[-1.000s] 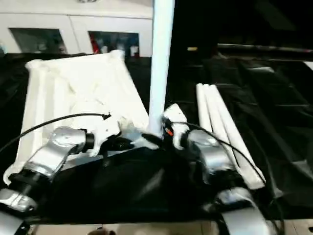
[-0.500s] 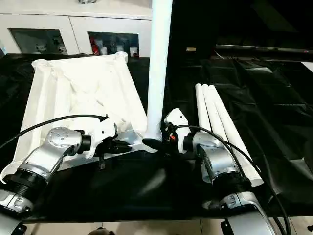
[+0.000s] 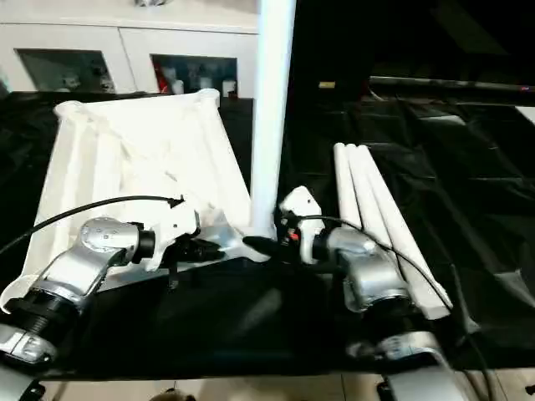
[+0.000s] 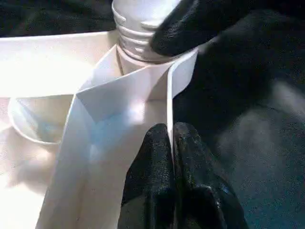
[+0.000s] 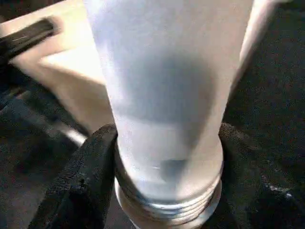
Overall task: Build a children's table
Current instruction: Rotate leg to tighten
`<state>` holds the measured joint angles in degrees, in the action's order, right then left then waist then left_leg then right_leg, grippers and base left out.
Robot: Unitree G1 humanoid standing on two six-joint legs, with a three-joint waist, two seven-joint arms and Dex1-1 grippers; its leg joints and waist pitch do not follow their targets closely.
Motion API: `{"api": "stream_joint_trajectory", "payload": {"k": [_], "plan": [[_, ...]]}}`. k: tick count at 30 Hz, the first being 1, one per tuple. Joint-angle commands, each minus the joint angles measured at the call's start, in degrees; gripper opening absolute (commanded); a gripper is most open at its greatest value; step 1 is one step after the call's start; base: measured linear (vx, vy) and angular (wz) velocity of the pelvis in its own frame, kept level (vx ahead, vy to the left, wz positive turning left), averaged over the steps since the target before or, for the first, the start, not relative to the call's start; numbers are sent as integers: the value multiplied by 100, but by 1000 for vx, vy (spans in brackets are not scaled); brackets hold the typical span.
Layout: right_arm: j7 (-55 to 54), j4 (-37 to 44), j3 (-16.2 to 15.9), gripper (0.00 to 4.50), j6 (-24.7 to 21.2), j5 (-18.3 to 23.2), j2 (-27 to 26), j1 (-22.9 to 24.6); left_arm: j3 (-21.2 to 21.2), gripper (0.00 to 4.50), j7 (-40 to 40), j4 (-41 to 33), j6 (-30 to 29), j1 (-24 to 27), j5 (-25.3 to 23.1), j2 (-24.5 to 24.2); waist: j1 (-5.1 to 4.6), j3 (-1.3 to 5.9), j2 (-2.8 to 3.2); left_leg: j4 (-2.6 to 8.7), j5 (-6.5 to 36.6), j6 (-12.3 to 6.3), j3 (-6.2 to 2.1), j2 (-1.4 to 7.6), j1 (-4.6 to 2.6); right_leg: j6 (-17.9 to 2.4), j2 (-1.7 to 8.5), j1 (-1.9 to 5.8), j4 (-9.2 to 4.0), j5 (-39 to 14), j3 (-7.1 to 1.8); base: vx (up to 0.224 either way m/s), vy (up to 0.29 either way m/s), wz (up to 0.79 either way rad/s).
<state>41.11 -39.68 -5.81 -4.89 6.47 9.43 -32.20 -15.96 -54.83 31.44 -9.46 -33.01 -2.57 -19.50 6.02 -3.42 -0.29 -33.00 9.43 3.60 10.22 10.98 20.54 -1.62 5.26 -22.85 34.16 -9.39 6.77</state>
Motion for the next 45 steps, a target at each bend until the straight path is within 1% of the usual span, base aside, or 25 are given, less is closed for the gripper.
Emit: {"api": "stream_joint_trajectory", "payload": {"k": [1, 2, 3, 4, 5, 7, 8, 9, 10, 12, 16, 18, 21, 24, 27, 28, 29, 30, 31, 34, 37, 39, 42, 44, 45], "plan": [[-600, -387, 117, 273, -183, -172, -50, 17, 20, 0, 353, 247, -161, -48, -146, 80, -18, 347, 5, 377, 1943, 52, -104, 218, -110, -636, 430, 235, -584, -2878, -316, 0, 0, 0], [-955, -528, 216, 273, -261, -135, -216, -60, 32, 0, 536, 352, -253, -137, -179, 193, -34, 346, 39, 375, 2010, 66, -105, 213, -126, -597, 431, 218, -599, -2987, -315, 0, 0, 0], [-1568, -780, 359, 273, -357, -84, -493, -217, 37, 0, 866, 536, -430, -300, -241, 418, -69, 338, 48, 384, 2181, 127, -144, 203, -141, -475, 432, 224, -642, -3263, -274, 0, 0, 0], [-1829, -893, 411, 273, -379, -72, -606, -289, 37, 0, 1019, 621, -508, -373, -270, 523, -101, 325, 50, 385, 2253, 139, -131, 201, -156, -449, 423, 193, -679, -3349, -273, 0, 0, 0], [-2090, -1022, 497, 273, -385, -12, -730, -381, 14, 0, 1150, 698, -585, -448, -304, 641, -113, 329, 40, 374, 2333, 173, -153, 198, -178, -413, 431, 196, -687, -3421, -246, 0, 0, 0], [-2484, -1227, 636, 272, -370, 95, -932, -542, -38, 0, 1373, 810, -664, -565, -371, 843, -174, 315, 61, 361, 2665, 185, -183, 186, -239, -241, 427, 185, -792, -3709, -154, 0, 0, 0], [-2590, -1289, 670, 272, -354, 122, -992, -597, -54, 0, 1442, 844, -665, -601, -394, 900, -169, 318, 115, 364, 2749, 184, -200, 193, -251, -218, 433, 196, -798, -3678, -134, 0, 0, 0], [-2787, -1409, 702, 272, -302, 94, -1082, -700, -102, 0, 1493, 846, -712, -632, -419, 1000, -213, 313, 84, 398, 2841, 169, -212, 215, -221, -196, 418, 225, -820, -3551, -106, 0, 0, 0], [-2912, -1490, 718, 272, -260, 68, -1134, -764, -122, 0, 1529, 861, -734, -653, -434, 1058, -216, 327, 107, 415, 2937, 192, -230, 222, -220, -201, 420, 225, -800, -3452, -107, 0, 0, 0], [-3104, -1602, 688, 272, -102, -32, -1227, -879, -187, 0, 1491, 824, -728, -660, -436, 1160, -238, 328, 120, 425, 3048, 195, -240, 226, -230, -244, 429, 226, -801, -3337, -107, 0, 0, 0], [-2770, -1573, 617, 272, 261, -125, -1224, -885, -186, 0, 1417, 849, -498, -621, -459, 1089, -264, 329, 96, 439, 3118, 152, -233, 216, -230, -325, 443, 210, -791, -3219, -147, 0, 0, 0], [-2438, -1483, 583, 342, 480, -117, -1121, -846, -148, 0, 1278, 820, -351, -549, -415, 982, -248, 347, 76, 449, 2926, 101, -224, 217, -183, -390, 462, 239, -760, -3092, -189, 0, 0, 0], [-2085, -1333, 476, 364, 627, -161, -918, -775, -113, 0, 1037, 698, -153, -439, -340, 839, -211, 376, 46, 455, 2469, 5, -181, 230, -103, -618, 468, 271, -664, -2554, -267, 0, 0, 0], [-1639, -1105, 388, 388, 500, -145, -686, -669, -67, 0, 823, 573, -99, -340, -251, 692, -154, 386, 44, 436, 2103, -101, -135, 248, -101, -843, 465, 271, -592, -2160, -315, 0, 0, 0], [-904, -750, 134, 388, 418, -209, -327, -439, -76, 0, 476, 419, 99, -205, -164, 471, -90, 389, 26, 418, 1919, -139, -109, 242, -89, -865, 455, 272, -571, -2163, -339, 0, 0, 0], [-487, -496, -14, 388, 439, -250, -118, -260, -70, 0, 250, 303, 120, -118, -93, 347, -60, 394, -4, 405, 1843, -160, -93, 239, -85, -883, 446, 268, -549, -2097, -354, 0, 0, 0], [-388, -435, -49, 388, 445, -260, -68, -217, -69, 0, 196, 275, 124, -97, -75, 317, -23, 402, 2, 400, 1772, -185, -87, 245, -94, -876, 444, 283, -537, -1999, -352, 0, 0, 0], [-388, -435, -49, 388, 445, -260, -68, -217, -69, 0, 196, 275, 124, -97, -75, 317, -23, 424, 8, 396, 1525, -224, -73, 248, -79, -971, 431, 290, -482, -1663, -368, 0, 0, 0], [-252, -362, -67, 388, 459, -254, -12, -164, -67, 0, 113, 242, 144, -68, -55, 274, -17, 434, 2, 393, 1312, -246, -75, 239, -32, -1036, 422, 332, -444, -1428, -356, 0, 0, 0], [179, -76, -73, 388, 387, -135, 185, -60, -95, 0, -470, -81, 222, 118, 127, 32, 2, 460, 10, 374, 1029, -313, -82, 256, 0, -1089, 418, 346, -382, -1143, -350, 0, 0, 0], [480, 102, -135, 388, 276, -61, 302, -19, -93, 0, -763, -293, 201, 219, 252, -100, 5, 447, 47, 369, 1097, -346, -70, 276, -9, -1184, 389, 305, -373, -1064, -345, 0, 0, 0], [619, 162, -179, 388, 248, -44, 356, -9, -92, 0, -819, -351, 199, 246, 284, -143, 13, 442, 38, 374, 1195, -302, -69, 283, -16, -1194, 392, 302, -374, -1124, -347, 0, 0, 0], [796, 139, -155, 388, 265, -9, 362, -42, -85, 0, -885, -368, 228, 256, 305, -179, 16, 422, 35, 384, 1442, -213, -61, 267, -38, -1106, 409, 283, -428, -1511, -355, 0, 0, 0], [933, 147, -168, 388, 245, 12, 371, -53, -78, 0, -912, -399, 213, 267, 323, -196, 24, 419, 34, 388, 1457, -186, -67, 270, -31, -1044, 415, 288, -438, -1622, -357, 0, 0, 0], [992, 183, -175, 388, 220, 25, 385, -39, -78, 0, -927, -443, 191, 285, 331, -206, 35, 422, 6, 389, 1409, -191, -69, 271, -25, -1025, 418, 296, -430, -1620, -357, 0, 0, 0]]}}
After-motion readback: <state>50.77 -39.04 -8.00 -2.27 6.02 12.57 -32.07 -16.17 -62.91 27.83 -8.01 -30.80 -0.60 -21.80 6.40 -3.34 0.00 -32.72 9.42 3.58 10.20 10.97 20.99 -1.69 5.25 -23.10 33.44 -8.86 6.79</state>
